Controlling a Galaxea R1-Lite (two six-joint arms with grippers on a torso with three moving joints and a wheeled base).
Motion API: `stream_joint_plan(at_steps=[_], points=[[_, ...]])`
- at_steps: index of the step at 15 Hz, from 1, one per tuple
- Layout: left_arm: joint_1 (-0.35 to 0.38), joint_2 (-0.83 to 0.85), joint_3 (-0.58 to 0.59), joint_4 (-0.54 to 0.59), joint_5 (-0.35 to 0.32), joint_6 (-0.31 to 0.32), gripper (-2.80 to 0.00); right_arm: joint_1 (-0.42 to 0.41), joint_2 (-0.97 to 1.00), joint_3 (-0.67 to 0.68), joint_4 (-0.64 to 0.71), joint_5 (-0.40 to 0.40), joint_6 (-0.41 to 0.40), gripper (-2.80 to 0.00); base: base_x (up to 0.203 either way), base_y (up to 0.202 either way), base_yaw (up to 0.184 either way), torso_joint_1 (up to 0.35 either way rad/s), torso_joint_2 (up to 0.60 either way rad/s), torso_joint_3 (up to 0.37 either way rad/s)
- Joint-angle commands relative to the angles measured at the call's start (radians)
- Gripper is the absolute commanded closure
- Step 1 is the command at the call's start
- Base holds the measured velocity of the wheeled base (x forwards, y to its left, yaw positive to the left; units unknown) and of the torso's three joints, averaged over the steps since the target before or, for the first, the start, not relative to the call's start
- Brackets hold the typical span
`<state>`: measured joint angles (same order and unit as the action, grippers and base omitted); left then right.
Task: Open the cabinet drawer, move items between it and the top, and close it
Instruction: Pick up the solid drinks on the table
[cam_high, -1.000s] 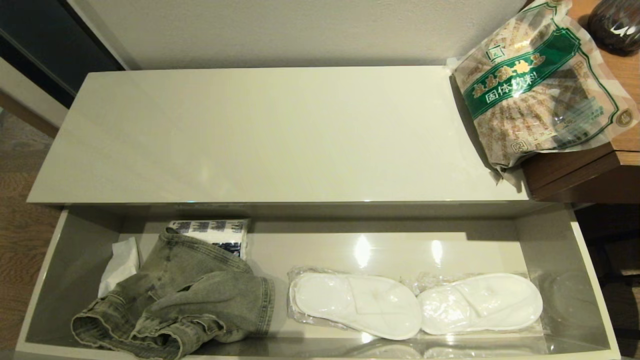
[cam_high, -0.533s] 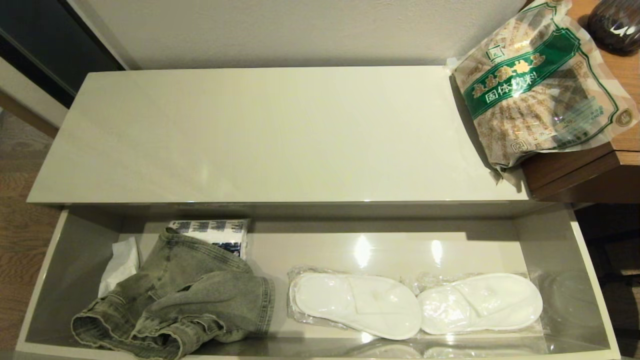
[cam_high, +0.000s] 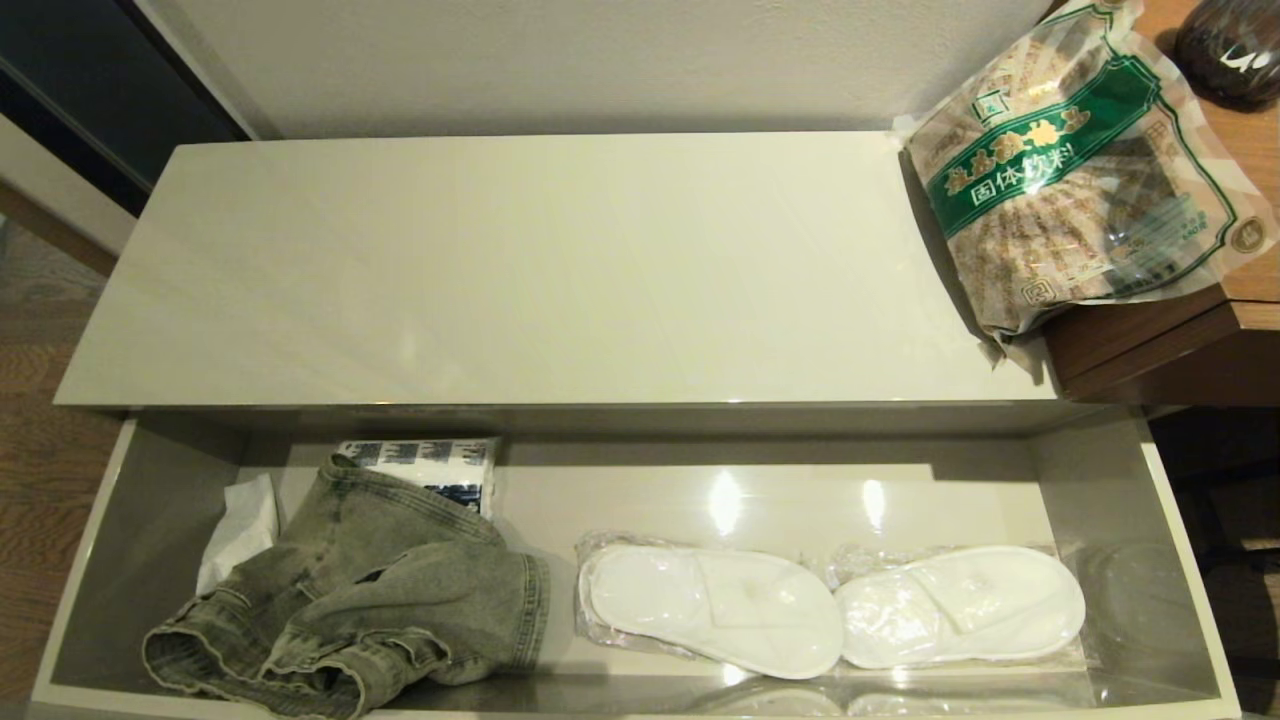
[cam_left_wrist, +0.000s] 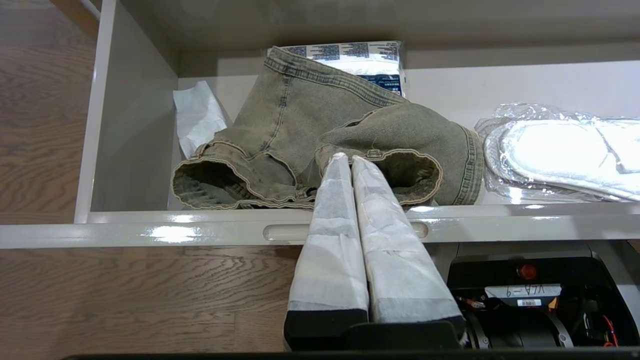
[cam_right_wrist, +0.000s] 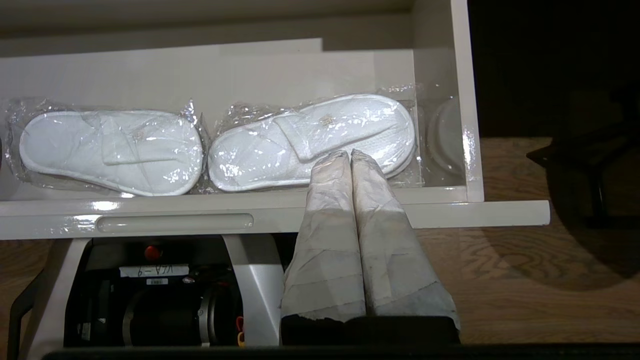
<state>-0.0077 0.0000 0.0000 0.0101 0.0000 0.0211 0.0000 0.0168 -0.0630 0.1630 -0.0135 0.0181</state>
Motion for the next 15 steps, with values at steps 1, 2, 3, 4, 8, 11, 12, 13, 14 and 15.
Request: stream_joint_plan(at_steps=[1,2,3,4,8,11,12,13,14,15], points=[[0.0,0.002,0.0,0.001,0.0,0.0,0.0,0.0,0.002,0.0,0.001,0.0,0.0,0.0,0.0,0.0,0.0,0.0,0.0,0.0],[0.0,0.002,0.0,0.001,0.0,0.0,0.0,0.0,0.002,0.0,0.001,0.0,0.0,0.0,0.0,0.0,0.0,0.0,0.0,0.0],[0.0,0.002,0.0,0.002,0.0,0.0,0.0,0.0,0.002,-0.001,0.001,0.0,0.0,0.0,0.0,0.0,0.0,0.0,0.0,0.0],[0.0,0.002,0.0,0.001,0.0,0.0,0.0,0.0,0.002,0.0,0.001,0.0,0.0,0.0,0.0,0.0,0.0,0.0,0.0,0.0],[0.0,0.002,0.0,0.001,0.0,0.0,0.0,0.0,0.002,0.0,0.001,0.0,0.0,0.0,0.0,0.0,0.0,0.0,0.0,0.0],[0.0,0.002,0.0,0.002,0.0,0.0,0.0,0.0,0.002,0.0,0.001,0.0,0.0,0.0,0.0,0.0,0.0,0.0,0.0,0.0],[0.0,0.002,0.0,0.001,0.0,0.0,0.0,0.0,0.002,-0.001,0.001,0.0,0.0,0.0,0.0,0.0,0.0,0.0,0.0,0.0],[0.0,0.002,0.0,0.001,0.0,0.0,0.0,0.0,0.002,0.0,0.001,0.0,0.0,0.0,0.0,0.0,0.0,0.0,0.0,0.0],[0.0,0.002,0.0,0.001,0.0,0.0,0.0,0.0,0.002,0.0,0.001,0.0,0.0,0.0,0.0,0.0,0.0,0.0,0.0,0.0],[0.0,0.002,0.0,0.001,0.0,0.0,0.0,0.0,0.002,0.0,0.001,0.0,0.0,0.0,0.0,0.0,0.0,0.0,0.0,0.0]])
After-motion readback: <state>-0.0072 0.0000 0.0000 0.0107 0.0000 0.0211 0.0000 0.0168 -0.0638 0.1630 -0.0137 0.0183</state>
